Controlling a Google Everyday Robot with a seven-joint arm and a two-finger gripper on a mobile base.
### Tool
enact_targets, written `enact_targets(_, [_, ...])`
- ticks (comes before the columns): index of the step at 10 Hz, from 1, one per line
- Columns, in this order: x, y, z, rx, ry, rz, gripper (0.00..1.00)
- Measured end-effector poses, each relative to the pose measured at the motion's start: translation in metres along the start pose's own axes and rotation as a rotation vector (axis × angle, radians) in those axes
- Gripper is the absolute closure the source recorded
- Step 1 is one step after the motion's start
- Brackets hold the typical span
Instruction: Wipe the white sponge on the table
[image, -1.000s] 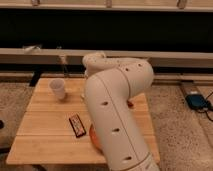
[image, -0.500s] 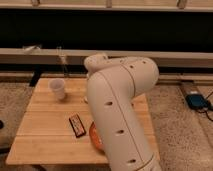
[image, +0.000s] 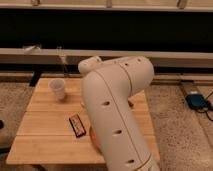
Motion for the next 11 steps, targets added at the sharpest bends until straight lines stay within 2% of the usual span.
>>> enact_targets(6, [-0.027,0.029,-0.001,-0.038,-0.038,-0.063,1.00])
enact_targets(11, [-0.063,0.041,0.007,-0.067,-0.066,-0.096,1.00])
